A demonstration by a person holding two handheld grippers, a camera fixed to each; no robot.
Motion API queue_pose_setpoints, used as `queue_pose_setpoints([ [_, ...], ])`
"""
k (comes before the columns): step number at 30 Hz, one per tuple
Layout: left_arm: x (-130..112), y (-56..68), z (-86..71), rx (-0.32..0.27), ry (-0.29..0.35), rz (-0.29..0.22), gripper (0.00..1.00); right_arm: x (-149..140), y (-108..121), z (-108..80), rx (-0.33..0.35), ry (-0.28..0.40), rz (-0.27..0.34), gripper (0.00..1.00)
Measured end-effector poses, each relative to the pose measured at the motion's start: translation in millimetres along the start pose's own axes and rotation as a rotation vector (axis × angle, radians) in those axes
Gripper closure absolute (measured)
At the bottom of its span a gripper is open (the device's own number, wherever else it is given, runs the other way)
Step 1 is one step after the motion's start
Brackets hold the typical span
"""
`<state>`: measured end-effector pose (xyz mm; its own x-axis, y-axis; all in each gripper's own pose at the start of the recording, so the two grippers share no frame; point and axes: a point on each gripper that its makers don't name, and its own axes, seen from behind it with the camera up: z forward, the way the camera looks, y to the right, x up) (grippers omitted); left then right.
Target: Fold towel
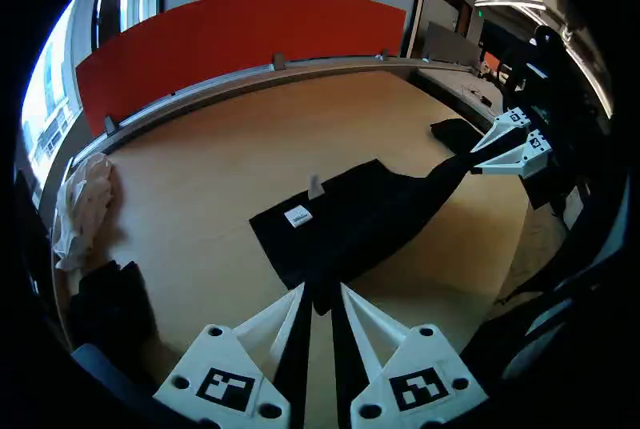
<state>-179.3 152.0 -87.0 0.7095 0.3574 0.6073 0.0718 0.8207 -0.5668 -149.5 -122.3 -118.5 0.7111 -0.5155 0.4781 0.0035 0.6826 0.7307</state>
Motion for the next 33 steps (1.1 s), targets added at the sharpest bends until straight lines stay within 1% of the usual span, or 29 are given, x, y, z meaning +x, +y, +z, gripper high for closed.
queue_pose_setpoints([
  [8, 0, -7.0, 17.0, 0.004, -0.006, -0.002, 0.84, -13, 4, 15.0, 0.023, -0.041, 0.025, 0.84],
  [17, -1, -15.6, 39.9, 0.010, -0.019, -0.017, 0.84, -19, 22, 33.0, 0.017, -0.063, 0.067, 0.84],
  [23, 0, -21.6, 55.0, 0.012, -0.023, -0.014, 0.84, -23, 33, 41.6, 0.011, -0.084, 0.063, 0.84],
  [33, 0, -32.2, 74.0, 0.016, -0.040, -0.002, 0.84, -26, 48, 58.2, 0.006, -0.111, 0.067, 0.84],
])
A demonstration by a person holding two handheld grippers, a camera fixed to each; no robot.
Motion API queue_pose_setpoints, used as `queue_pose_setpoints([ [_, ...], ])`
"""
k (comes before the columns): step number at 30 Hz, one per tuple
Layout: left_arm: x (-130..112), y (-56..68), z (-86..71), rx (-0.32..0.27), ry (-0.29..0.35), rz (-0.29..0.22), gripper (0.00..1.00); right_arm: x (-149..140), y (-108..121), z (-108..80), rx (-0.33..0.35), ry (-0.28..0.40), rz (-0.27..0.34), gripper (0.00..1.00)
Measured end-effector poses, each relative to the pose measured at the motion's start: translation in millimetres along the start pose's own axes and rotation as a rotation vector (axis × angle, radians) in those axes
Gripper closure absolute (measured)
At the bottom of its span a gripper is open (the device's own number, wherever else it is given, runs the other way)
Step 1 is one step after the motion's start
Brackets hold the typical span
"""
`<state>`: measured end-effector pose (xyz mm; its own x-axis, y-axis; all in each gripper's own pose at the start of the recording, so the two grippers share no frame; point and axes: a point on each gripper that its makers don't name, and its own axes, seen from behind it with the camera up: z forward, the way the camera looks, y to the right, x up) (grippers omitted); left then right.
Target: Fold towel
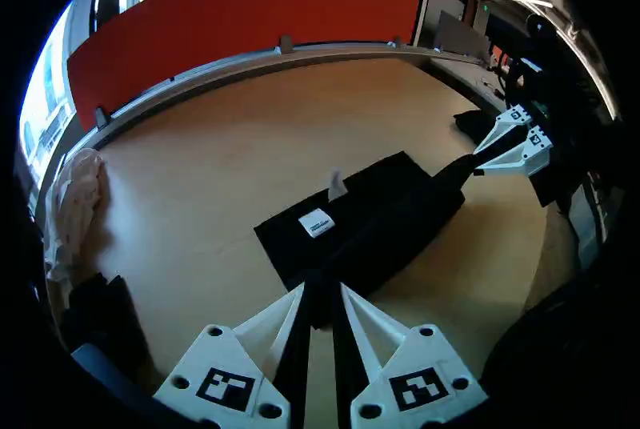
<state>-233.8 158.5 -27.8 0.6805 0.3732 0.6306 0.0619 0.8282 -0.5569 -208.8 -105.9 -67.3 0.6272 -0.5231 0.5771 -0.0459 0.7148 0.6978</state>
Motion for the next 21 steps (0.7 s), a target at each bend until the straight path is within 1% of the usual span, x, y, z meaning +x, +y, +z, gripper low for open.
queue_pose_setpoints([
  [7, -4, -6.0, 12.5, 0.004, -0.014, 0.004, 0.84, -4, 8, 14.5, 0.001, -0.021, 0.008, 0.84],
  [11, -6, -9.4, 22.3, 0.007, -0.021, 0.006, 0.84, -6, 14, 23.0, -0.002, -0.033, 0.014, 0.84],
  [17, -9, -14.3, 37.3, 0.011, -0.029, 0.004, 0.84, -9, 21, 34.2, -0.006, -0.050, 0.032, 0.84],
  [21, -11, -17.6, 43.7, 0.015, -0.033, 0.001, 0.84, -11, 23, 40.0, -0.007, -0.056, 0.042, 0.83],
])
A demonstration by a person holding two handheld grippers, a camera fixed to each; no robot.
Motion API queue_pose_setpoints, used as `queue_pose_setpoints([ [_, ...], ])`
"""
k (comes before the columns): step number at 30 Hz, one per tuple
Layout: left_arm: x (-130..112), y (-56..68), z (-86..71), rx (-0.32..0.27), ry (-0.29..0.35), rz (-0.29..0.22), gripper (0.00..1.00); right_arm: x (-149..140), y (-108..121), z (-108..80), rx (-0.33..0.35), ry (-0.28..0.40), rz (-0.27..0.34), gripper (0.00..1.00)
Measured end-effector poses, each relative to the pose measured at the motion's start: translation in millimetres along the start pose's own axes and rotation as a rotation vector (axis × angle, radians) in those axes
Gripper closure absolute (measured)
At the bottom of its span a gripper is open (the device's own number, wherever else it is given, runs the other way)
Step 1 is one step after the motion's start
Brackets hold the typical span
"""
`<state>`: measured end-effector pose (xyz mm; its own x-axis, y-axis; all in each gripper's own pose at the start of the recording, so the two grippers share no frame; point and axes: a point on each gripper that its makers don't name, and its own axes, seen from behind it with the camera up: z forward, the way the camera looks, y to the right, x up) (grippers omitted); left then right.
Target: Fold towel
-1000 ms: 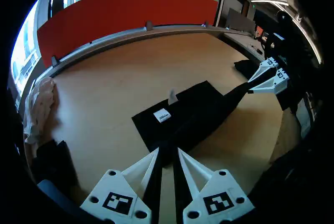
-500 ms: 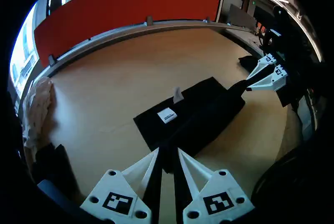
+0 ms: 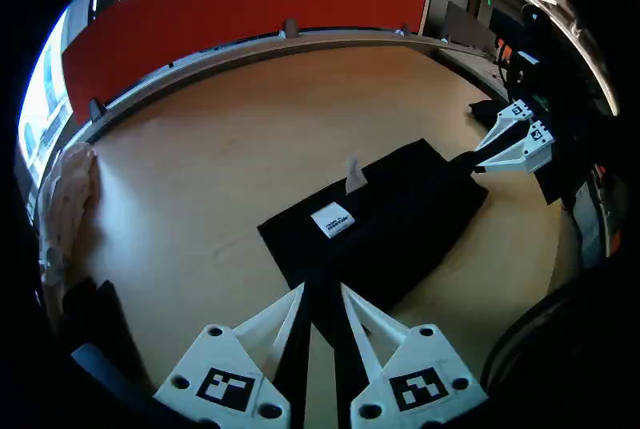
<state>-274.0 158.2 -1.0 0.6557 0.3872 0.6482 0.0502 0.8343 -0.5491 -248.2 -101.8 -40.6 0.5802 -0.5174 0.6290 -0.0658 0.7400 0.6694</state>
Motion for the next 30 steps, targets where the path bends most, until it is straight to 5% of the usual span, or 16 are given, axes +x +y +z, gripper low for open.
queue_pose_setpoints([
  [8, 0, -9.4, 12.0, 0.028, -0.005, -0.006, 0.78, -1, 7, 7.9, -0.009, -0.015, 0.002, 0.80],
  [30, 4, -33.2, 29.9, 0.108, -0.011, 0.027, 0.53, 4, 43, 24.1, -0.108, -0.025, 0.000, 0.42],
])
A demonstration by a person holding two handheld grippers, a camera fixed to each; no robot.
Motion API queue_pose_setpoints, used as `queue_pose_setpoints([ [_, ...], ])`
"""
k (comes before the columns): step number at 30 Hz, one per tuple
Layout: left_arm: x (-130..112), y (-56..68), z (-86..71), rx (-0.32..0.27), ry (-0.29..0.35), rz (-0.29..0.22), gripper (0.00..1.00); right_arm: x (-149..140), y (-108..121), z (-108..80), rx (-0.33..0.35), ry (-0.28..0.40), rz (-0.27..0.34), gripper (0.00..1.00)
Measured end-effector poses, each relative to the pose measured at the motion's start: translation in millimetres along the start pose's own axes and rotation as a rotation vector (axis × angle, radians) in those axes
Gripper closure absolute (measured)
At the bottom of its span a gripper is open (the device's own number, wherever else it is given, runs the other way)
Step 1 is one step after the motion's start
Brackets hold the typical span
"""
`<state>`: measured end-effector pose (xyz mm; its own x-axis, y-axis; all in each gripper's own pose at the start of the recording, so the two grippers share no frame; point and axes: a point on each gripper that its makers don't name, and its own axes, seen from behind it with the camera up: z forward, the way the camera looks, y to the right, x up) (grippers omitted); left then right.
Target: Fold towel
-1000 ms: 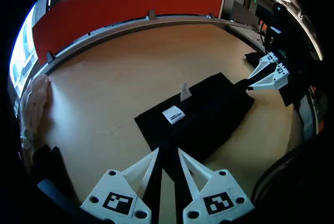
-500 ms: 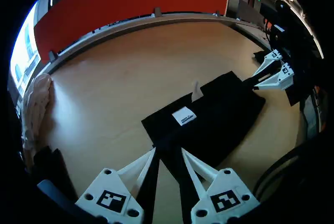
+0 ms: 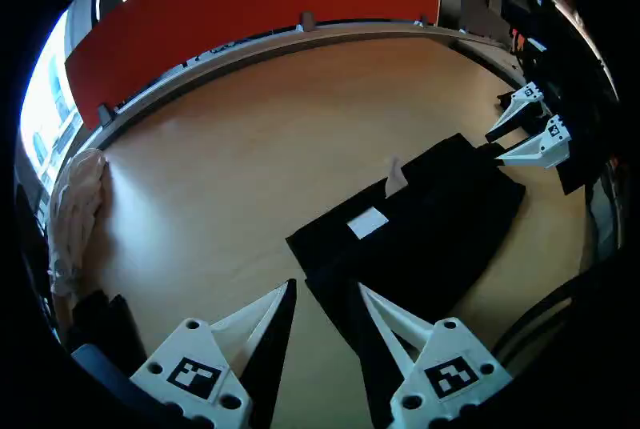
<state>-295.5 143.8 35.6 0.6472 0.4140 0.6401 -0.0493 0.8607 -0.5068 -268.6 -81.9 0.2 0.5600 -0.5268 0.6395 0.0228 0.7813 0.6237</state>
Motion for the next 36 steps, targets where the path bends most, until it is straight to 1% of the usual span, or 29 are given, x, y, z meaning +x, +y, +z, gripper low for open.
queue_pose_setpoints([
  [3, 1, -3.4, 1.3, 0.009, -0.001, -0.002, 0.49, 1, 3, 1.1, -0.010, 0.000, -0.003, 0.40],
  [8, 4, -10.0, 3.3, 0.026, -0.001, -0.003, 0.48, 6, 10, 1.6, -0.026, 0.005, -0.004, 0.37],
  [17, 12, -24.6, 4.0, 0.062, 0.008, -0.009, 0.48, 11, 23, 2.6, -0.059, 0.008, -0.002, 0.37],
  [20, 14, -28.1, 2.8, 0.071, 0.013, -0.014, 0.47, 12, 24, 2.4, -0.059, 0.014, -0.003, 0.33],
  [22, 14, -27.6, 1.9, 0.070, 0.015, -0.020, 0.47, 12, 23, 2.0, -0.057, 0.018, -0.004, 0.28],
  [23, 14, -27.4, 1.4, 0.069, 0.016, -0.023, 0.47, 12, 23, 1.9, -0.055, 0.020, -0.004, 0.23],
  [25, 14, -24.7, 0.9, 0.058, 0.018, -0.032, 0.47, 12, 22, 0.8, -0.054, 0.023, -0.004, 0.11],
  [26, 14, -23.2, 0.6, 0.052, 0.020, -0.037, 0.47, 12, 22, 0.3, -0.053, 0.025, -0.005, 0.09],
  [29, 14, -19.3, -0.4, 0.036, 0.022, -0.056, 0.47, 11, 19, -1.7, -0.047, 0.026, -0.005, 0.08],
  [36, 13, -18.2, -3.3, 0.035, 0.024, -0.079, 0.47, 8, 14, -6.7, -0.044, 0.030, 0.007, 0.09],
])
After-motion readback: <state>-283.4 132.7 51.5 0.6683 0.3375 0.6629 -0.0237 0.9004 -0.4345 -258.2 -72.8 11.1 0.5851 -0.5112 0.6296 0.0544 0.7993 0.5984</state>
